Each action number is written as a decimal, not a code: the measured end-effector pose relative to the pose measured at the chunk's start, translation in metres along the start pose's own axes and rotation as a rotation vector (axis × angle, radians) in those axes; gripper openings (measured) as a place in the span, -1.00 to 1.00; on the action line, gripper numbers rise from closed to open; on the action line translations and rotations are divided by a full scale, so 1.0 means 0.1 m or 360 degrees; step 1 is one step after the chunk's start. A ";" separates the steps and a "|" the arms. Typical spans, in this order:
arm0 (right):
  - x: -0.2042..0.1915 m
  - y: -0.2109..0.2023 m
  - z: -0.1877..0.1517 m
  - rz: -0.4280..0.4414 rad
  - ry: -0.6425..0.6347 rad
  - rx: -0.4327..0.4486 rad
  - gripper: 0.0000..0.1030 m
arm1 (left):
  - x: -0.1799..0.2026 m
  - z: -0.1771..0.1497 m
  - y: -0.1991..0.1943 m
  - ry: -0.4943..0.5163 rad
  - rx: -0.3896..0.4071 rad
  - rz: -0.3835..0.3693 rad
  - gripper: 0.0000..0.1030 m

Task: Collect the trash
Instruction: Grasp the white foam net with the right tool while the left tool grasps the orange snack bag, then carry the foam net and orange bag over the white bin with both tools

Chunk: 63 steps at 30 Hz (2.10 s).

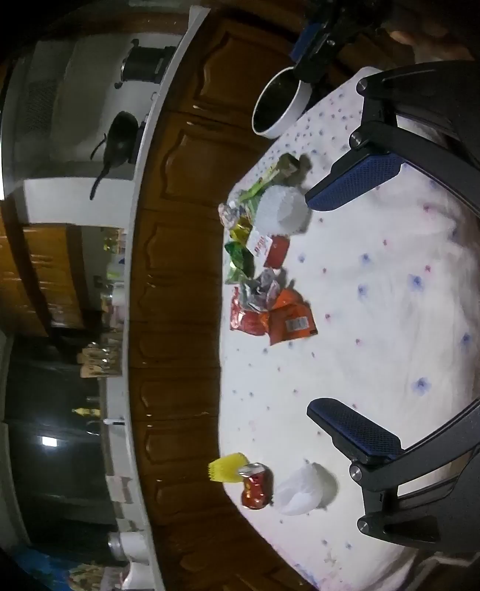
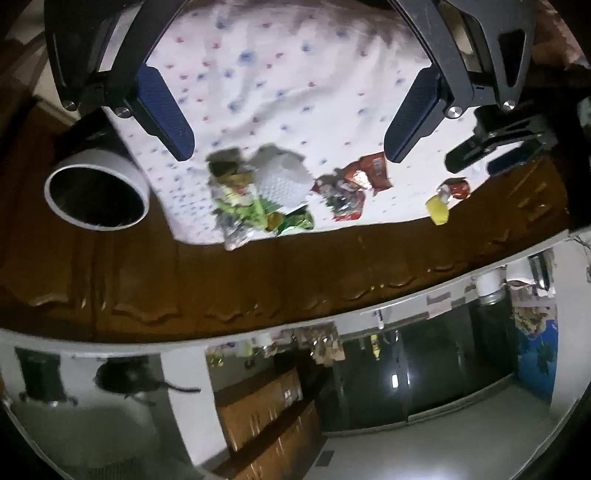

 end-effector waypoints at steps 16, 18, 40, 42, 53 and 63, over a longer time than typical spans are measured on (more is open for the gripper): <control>-0.17 1.24 -0.01 0.0119 -0.0023 -0.0462 0.39 | -0.61 0.09 1.01 -0.0180 -0.0324 0.0041 1.00; -0.18 1.39 0.00 0.0123 0.0010 -0.0482 0.39 | -0.69 0.11 1.18 -0.0223 -0.0378 0.0032 1.00; -0.07 1.84 0.03 0.0218 0.0187 -0.0566 -0.80 | -0.71 0.22 1.59 -0.0305 -0.0454 -0.0090 -0.26; -0.07 1.71 0.04 0.0240 0.0172 -0.0541 -0.80 | -0.61 0.26 1.50 -0.0286 -0.0427 -0.0126 -0.27; 0.40 1.12 0.15 0.0141 0.0206 -0.0419 -0.80 | 0.11 0.40 1.22 -0.0168 -0.0376 -0.0384 -0.30; 1.04 0.81 0.14 -0.0049 0.0322 -0.0356 -0.80 | 0.81 0.47 1.27 -0.0038 -0.0396 -0.0574 -0.40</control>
Point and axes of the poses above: each gripper's, at about its wrist camera, not at the fingertips, and y roughly the way its jaws point, x to its right, z to its top, the point moved 1 cm from there along y, roughly the way its jaws point, and after that the axes turned 13 degrees about -z, right-handed, at the moved point
